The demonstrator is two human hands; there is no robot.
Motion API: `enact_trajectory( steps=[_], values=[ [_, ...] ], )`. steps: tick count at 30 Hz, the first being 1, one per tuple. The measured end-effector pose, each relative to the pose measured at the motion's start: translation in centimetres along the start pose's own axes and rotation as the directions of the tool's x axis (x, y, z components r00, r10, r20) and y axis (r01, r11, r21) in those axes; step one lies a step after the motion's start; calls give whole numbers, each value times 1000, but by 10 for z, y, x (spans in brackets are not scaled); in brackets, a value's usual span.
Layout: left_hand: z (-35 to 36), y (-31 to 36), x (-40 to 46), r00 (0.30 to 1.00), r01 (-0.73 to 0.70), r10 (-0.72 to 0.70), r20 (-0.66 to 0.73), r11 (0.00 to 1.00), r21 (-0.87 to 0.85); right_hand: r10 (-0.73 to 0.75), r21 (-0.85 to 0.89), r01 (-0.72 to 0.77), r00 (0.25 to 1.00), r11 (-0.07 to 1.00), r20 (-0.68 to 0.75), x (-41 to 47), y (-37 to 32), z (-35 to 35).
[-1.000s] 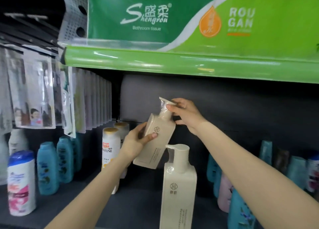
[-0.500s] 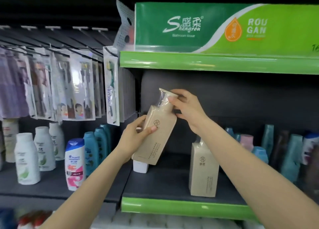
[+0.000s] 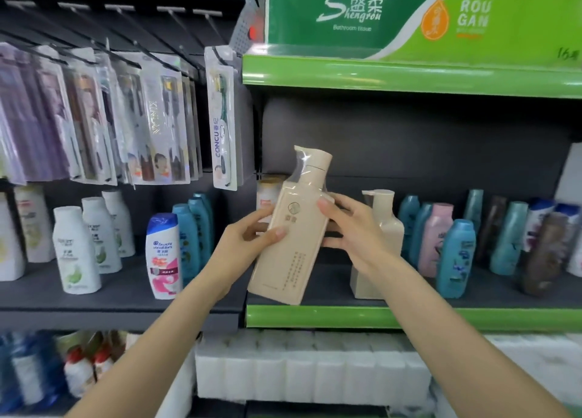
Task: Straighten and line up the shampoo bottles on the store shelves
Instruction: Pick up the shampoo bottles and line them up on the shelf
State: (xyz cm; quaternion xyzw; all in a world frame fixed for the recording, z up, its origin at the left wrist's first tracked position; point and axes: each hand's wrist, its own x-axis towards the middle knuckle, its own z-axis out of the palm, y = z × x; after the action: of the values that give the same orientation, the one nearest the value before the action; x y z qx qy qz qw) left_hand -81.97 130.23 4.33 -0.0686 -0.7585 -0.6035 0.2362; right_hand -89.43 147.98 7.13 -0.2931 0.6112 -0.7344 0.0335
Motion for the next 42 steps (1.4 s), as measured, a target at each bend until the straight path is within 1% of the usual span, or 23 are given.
enact_trajectory(
  steps=[3, 5, 9, 11, 13, 15, 18, 19, 20, 21, 22, 23, 25, 26, 28, 30, 33, 35, 37, 40, 42],
  values=[
    [-10, -15, -17, 992, 63, -73, 101, 992, 107, 42, 89, -39, 999, 995, -31, -9, 11, -3],
    [-12, -20, -22, 997, 45, -58, 59, 980, 192, 73, 120, -68, 997, 990, -32, -10, 15, -3],
    [-7, -18, -28, 993, -19, 57, -100, 939, 343, 98, 91, -95, 995, 991, -36, -9, 14, 2],
    [-5, -14, -31, 980, -53, 131, -147, 896, 441, 131, 50, -129, 990, 990, -53, -9, 13, 4],
    [-5, -11, -32, 968, -83, 193, -162, 851, 518, 175, 7, -175, 983, 985, -55, -11, 14, 10],
    [-1, -10, -34, 961, -93, 224, -164, 815, 572, 179, -10, -180, 982, 984, -55, -13, 17, 18],
    [6, -11, -38, 945, -98, 282, -166, 728, 678, 144, 67, -137, 982, 988, -119, -16, 19, 26],
    [7, -12, -39, 945, -105, 287, -155, 719, 687, 143, 98, -130, 981, 987, -132, -16, 20, 26],
    [4, -12, -39, 955, -116, 265, -132, 745, 657, 139, 127, -123, 981, 984, -134, -17, 21, 25],
    [0, -12, -39, 975, -109, 200, -95, 807, 581, 131, 151, -111, 983, 982, -131, -18, 22, 24],
    [-5, -11, -39, 993, -77, 109, -42, 878, 473, 119, 169, -96, 985, 981, -128, -19, 24, 22],
    [-11, -11, -39, 1000, -24, 16, 23, 924, 381, 106, 181, -83, 987, 980, -123, -19, 24, 19],
    [-18, -12, -39, 981, 89, -138, 134, 943, 321, 94, 217, -71, 991, 974, -97, -21, 22, 15],
    [-20, -12, -40, 966, 133, -191, 175, 945, 300, 96, 247, -75, 993, 966, -73, -22, 22, 14],
    [-18, -13, -40, 949, 177, -225, 220, 960, 218, 102, 310, -89, 994, 946, -26, -23, 21, 12],
    [-12, -15, -41, 967, 143, -179, 184, 971, 194, 97, 324, -95, 995, 941, 10, -23, 20, 12],
    [-4, -19, -43, 989, 124, -140, 44, 959, 254, 93, 260, -99, 995, 961, 35, -22, 18, 11],
    [0, -20, -45, 996, 84, -63, -67, 919, 386, 105, 165, -102, 994, 981, -6, -21, 15, 9],
    [2, -22, -46, 988, 30, 55, -145, 850, 525, 134, 98, -129, 990, 987, -45, -20, 17, 7],
    [2, -20, -51, 974, -45, 171, -150, 790, 611, 165, 131, -155, 984, 979, -66, -22, 23, 7],
    [2, -17, -53, 967, -78, 216, -137, 761, 644, 147, 180, -132, 987, 975, -69, -23, 25, 8]
  ],
)
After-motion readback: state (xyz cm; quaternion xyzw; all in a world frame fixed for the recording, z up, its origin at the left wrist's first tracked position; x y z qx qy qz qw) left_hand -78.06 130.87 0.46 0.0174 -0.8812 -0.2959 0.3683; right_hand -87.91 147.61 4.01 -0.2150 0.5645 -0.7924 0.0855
